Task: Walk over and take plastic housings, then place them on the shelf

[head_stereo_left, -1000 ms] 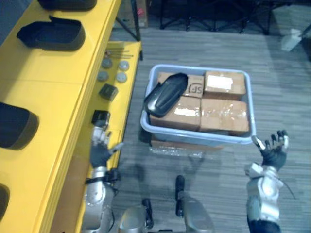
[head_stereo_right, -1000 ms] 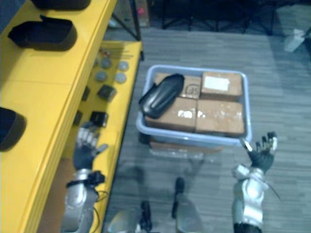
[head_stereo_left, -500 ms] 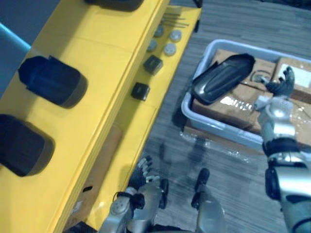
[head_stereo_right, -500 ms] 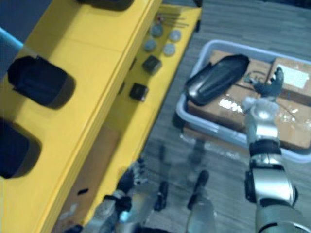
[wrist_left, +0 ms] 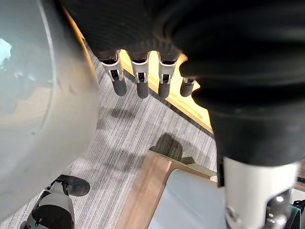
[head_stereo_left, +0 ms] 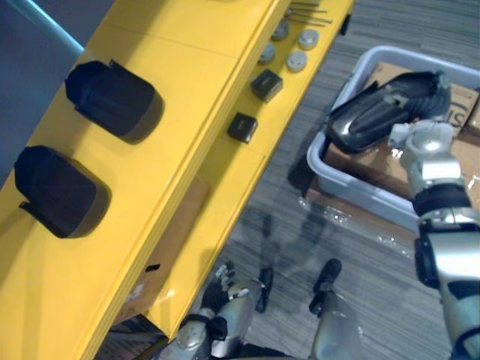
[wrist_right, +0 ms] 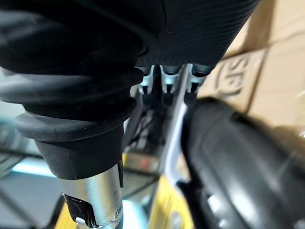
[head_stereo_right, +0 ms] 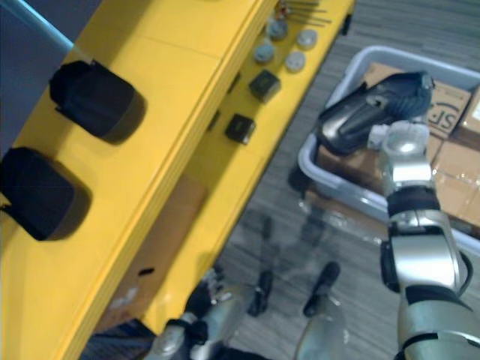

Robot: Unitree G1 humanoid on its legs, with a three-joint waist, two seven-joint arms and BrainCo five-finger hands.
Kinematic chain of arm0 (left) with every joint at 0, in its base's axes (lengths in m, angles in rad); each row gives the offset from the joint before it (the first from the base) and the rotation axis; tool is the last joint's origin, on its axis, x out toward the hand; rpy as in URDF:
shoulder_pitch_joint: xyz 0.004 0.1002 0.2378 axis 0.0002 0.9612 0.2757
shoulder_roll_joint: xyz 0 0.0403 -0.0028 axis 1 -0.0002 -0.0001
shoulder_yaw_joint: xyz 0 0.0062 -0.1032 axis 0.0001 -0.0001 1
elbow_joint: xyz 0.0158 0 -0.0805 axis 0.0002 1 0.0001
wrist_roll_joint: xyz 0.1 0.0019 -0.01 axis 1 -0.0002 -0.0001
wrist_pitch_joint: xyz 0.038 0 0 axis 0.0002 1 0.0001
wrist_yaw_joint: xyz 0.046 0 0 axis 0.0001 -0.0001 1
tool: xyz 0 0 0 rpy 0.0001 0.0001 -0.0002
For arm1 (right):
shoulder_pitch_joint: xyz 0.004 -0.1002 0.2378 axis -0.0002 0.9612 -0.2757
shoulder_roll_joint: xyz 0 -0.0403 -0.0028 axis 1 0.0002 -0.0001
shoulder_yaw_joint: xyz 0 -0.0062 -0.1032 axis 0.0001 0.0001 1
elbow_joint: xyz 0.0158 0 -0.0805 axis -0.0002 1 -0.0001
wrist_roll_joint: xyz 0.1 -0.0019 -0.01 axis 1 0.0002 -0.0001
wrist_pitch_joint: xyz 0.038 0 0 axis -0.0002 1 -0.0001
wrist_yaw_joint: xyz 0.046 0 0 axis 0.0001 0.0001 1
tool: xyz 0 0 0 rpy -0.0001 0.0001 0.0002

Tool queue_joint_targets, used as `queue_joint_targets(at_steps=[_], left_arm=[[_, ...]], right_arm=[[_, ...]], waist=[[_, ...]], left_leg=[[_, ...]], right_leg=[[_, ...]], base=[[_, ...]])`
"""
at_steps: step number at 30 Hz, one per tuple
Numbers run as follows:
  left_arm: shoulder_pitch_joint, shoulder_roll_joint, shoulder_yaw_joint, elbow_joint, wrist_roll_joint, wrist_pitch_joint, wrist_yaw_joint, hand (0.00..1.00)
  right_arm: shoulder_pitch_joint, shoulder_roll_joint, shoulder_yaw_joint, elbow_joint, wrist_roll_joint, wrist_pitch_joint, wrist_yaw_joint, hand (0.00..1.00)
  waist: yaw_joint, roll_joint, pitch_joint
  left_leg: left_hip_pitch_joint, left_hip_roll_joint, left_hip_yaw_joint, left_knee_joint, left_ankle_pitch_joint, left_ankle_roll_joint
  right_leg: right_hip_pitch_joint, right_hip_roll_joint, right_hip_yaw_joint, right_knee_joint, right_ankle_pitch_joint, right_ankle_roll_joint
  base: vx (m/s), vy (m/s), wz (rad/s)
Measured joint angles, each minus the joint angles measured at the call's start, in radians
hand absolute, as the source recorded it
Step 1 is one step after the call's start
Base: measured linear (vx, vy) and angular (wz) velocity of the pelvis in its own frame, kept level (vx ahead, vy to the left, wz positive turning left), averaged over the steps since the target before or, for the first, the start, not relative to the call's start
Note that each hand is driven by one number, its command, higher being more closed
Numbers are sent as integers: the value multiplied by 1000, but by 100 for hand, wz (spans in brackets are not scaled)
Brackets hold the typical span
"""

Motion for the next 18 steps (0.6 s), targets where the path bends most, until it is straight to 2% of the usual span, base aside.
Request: queue_joint_targets(at_steps=[2, 6, 9, 13, 18], left_arm=[[-6, 0, 0, 6, 0, -3, 0, 0], [-6, 1, 0, 8, 0, -4, -1, 0], [-6, 1, 1, 12, 0, -7, -2, 0], [-8, 2, 1, 17, 0, -6, -4, 0], [-10, 6, 2, 20, 0, -5, -3, 0]], right_arm=[[-1, 0, 10, -1, 32, -15, 60, 0], [-1, 0, 47, -1, 50, -16, 151, 0], [1, 0, 74, 5, 130, -12, 237, 0], [11, -2, 111, 23, 178, 29, 346, 0], [44, -4, 131, 58, 197, 69, 386, 0]], waist=[[2, 0, 0], [2, 0, 0], [2, 0, 0], [1, 0, 0], [3, 1, -1]], left_leg=[[-10, 1, -3, 1, 2, -4], [-9, 3, -5, 1, 3, -6], [-9, 4, -5, -2, 6, -10], [-10, 5, -9, -2, 7, -11], [-24, 6, -25, 3, 10, -16]], right_leg=[[-8, 0, -3, 2, -1, -1], [-10, 0, -4, 11, -5, -6], [-13, 0, -4, 13, -7, -7], [-13, 0, -10, 14, -8, -9], [-15, 0, -27, 13, -10, -12]], base=[[-18, -8, 3], [0, 0, 0], [0, 0, 0], [-4, 0, 1], [-15, 1, 9]])
